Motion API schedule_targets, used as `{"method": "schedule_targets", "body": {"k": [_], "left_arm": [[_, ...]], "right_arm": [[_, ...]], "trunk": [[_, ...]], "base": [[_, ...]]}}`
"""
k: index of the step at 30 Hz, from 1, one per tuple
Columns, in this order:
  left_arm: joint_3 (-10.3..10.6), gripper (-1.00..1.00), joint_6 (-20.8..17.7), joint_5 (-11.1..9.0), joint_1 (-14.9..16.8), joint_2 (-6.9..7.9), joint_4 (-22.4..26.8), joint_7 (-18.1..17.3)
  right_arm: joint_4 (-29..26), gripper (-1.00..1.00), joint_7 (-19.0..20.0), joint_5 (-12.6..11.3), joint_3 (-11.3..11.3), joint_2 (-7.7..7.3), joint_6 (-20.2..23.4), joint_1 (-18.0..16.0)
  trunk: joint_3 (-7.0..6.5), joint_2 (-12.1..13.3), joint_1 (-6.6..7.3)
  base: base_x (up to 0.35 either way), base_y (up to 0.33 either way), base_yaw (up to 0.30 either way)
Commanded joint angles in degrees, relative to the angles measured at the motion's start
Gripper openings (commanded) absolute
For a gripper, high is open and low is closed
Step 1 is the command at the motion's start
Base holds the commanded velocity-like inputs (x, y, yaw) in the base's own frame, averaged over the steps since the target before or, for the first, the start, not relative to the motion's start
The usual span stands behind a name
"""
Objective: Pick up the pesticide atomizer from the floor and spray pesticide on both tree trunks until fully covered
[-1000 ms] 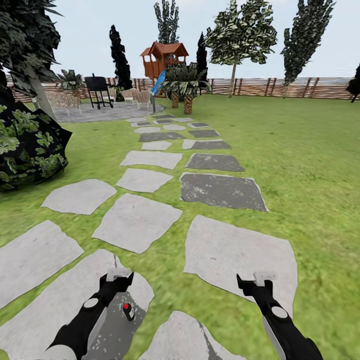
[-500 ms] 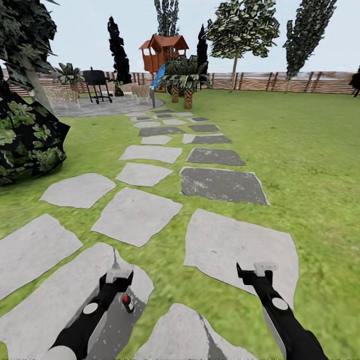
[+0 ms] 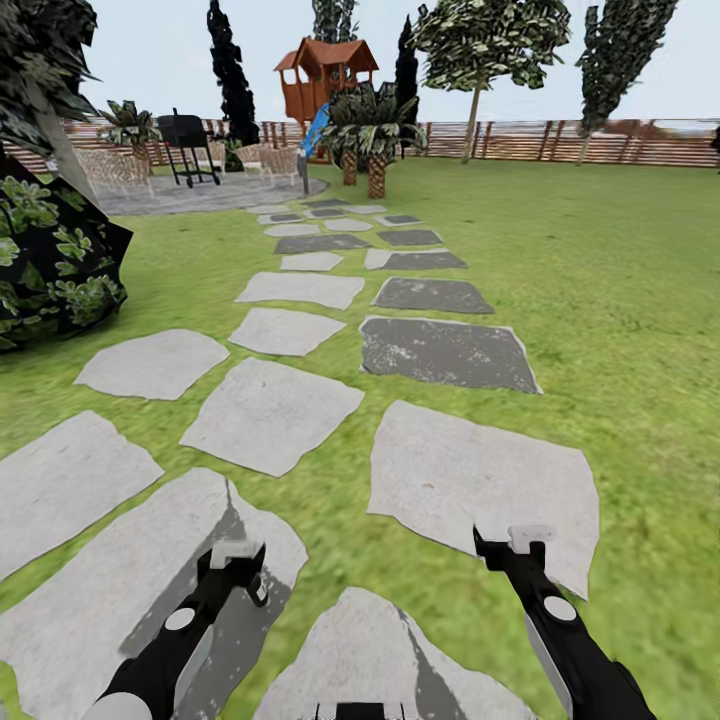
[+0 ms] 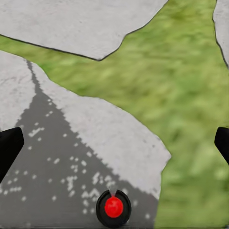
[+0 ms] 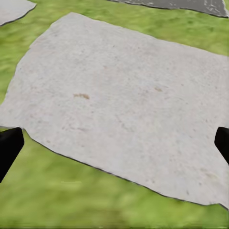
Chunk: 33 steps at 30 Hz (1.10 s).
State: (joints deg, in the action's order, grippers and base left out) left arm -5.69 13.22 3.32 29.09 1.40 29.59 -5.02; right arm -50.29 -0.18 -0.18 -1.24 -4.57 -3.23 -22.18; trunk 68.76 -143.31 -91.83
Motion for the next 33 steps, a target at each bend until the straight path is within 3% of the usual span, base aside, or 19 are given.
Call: {"method": "schedule_targets", "body": {"k": [1, 6, 33], "left_arm": [[-0.01, 1.0, 0.05, -0.03, 0.0, 0.0, 0.01, 0.35], [0.14, 1.0, 0.21, 0.06, 0.0, -0.08, -0.05, 2.98], [0.16, 1.0, 0.4, -0.41, 0.0, -0.45, -0.06, 3.35]], "right_arm": [[0.0, 1.0, 0.0, 0.0, 0.0, 0.0, -0.01, 0.01], [0.01, 1.0, 0.0, 0.0, 0.01, 0.0, -0.02, 0.03], [0.01, 1.0, 0.0, 0.0, 0.09, 0.0, -0.02, 0.03]], "trunk": [[0.32, -0.02, -0.02], [1.89, -0.09, -0.15], [10.37, -0.45, -0.85]], "base": [[0.0, 0.0, 0.0], [0.0, 0.0, 0.0], [0.0, 0.0, 0.0]]}}
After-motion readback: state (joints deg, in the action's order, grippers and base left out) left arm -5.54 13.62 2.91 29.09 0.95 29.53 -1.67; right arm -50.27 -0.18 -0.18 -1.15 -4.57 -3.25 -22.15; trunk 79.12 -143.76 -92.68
